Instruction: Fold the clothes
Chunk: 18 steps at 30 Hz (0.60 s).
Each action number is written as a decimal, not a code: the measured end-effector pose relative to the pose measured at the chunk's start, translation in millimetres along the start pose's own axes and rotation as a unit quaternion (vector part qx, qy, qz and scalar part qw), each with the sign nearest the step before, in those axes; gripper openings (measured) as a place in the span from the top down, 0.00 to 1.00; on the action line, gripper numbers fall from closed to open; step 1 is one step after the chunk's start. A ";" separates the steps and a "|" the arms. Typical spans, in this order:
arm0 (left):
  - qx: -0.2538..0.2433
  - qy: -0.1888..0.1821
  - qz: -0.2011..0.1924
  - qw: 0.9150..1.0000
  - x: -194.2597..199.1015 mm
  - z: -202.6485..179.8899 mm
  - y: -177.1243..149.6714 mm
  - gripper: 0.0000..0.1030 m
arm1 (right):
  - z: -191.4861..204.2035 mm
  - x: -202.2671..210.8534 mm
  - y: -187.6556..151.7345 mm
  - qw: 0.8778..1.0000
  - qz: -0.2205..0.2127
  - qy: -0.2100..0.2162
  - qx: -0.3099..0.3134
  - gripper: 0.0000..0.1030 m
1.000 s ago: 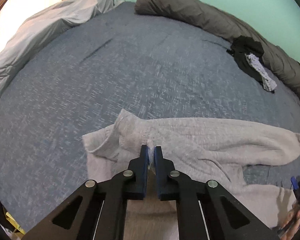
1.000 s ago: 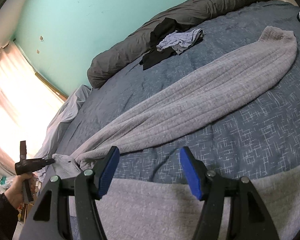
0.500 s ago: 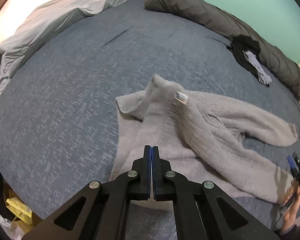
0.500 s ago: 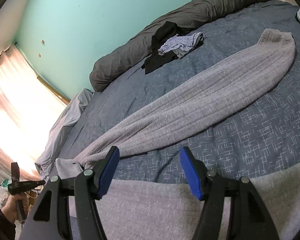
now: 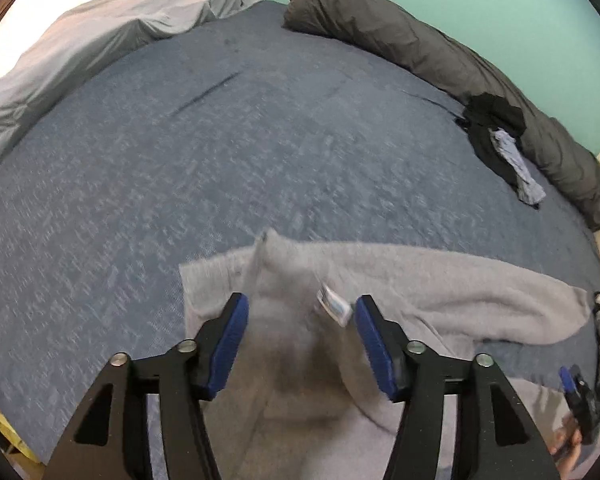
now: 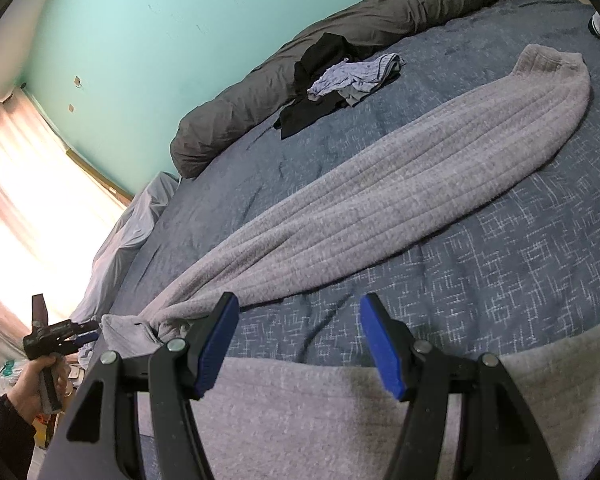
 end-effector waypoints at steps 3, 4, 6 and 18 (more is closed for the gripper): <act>0.027 -0.005 -0.004 1.000 -5.0 7.5 13.1 0.34 | -0.8 -0.2 1.1 1.000 -0.001 0.001 -0.002 0.38; 0.037 -0.007 -0.004 0.999 -6.9 10.7 16.7 0.33 | -1.1 -0.5 1.1 1.000 0.000 0.001 -0.003 0.38; 0.055 -0.010 -0.004 0.998 -10.7 17.2 23.8 0.31 | -1.1 -1.3 0.7 1.000 0.002 0.002 -0.003 0.38; 0.025 -0.014 0.054 0.998 -44.2 8.3 8.9 0.75 | -4.4 -8.7 -1.4 1.000 0.012 0.001 -0.009 0.38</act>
Point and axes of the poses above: each gripper's, at about its wrist camera, not at the fingertips, and x roughly against the way its jaws point, z to its left, y to its top, the point moved 5 cm from there along -x, roughly the way its jaws point
